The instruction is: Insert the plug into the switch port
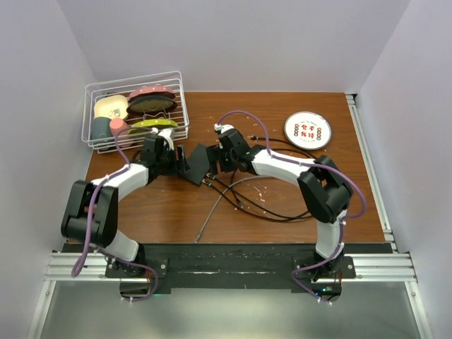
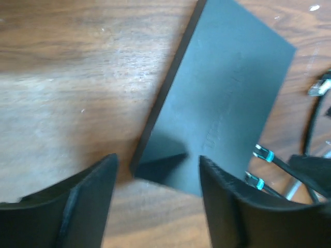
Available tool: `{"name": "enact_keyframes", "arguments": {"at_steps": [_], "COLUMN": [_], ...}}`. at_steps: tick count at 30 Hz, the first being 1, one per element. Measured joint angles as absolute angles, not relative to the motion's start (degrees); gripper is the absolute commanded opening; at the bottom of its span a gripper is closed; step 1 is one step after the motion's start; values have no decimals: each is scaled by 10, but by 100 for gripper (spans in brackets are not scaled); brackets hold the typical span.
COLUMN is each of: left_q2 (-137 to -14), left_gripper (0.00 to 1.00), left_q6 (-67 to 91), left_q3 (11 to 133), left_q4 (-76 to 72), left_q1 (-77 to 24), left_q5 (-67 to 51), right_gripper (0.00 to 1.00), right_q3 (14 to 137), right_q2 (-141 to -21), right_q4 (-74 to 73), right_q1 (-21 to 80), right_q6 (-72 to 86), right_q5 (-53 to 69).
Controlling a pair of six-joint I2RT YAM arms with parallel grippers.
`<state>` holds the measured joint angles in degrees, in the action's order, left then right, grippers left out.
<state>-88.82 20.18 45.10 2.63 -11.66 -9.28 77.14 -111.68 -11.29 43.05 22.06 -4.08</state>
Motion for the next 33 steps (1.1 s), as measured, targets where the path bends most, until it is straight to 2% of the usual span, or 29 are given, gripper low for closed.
{"name": "enact_keyframes", "arguments": {"at_steps": [4, 9, 19, 22, 29, 33], "left_q2": [-802, -691, -561, -559, -595, -656], "left_gripper": [88, 93, 94, 93, 89, 88], "left_q6": [205, 206, 219, 219, 208, 183], "left_q3": [430, 401, 338, 338, 345, 376], "left_q4": [27, -20, -125, -136, -144, -116], "left_q1": [-117, -117, -117, -117, -149, -202], "left_q5": [-85, -104, -171, -185, -199, -182], "right_gripper": [99, 99, 96, 88, 83, 62], "right_q3": [748, 711, 641, 641, 641, 642], "right_q2": [-1051, -976, -882, -880, -880, -886], "right_q4": [-110, -100, -99, -114, -176, -203], "right_q1": [430, 430, 415, 408, 404, 401], "right_q6": [219, 218, 243, 272, 330, 363], "right_q5": [-54, -71, -127, -173, -248, -260]}}
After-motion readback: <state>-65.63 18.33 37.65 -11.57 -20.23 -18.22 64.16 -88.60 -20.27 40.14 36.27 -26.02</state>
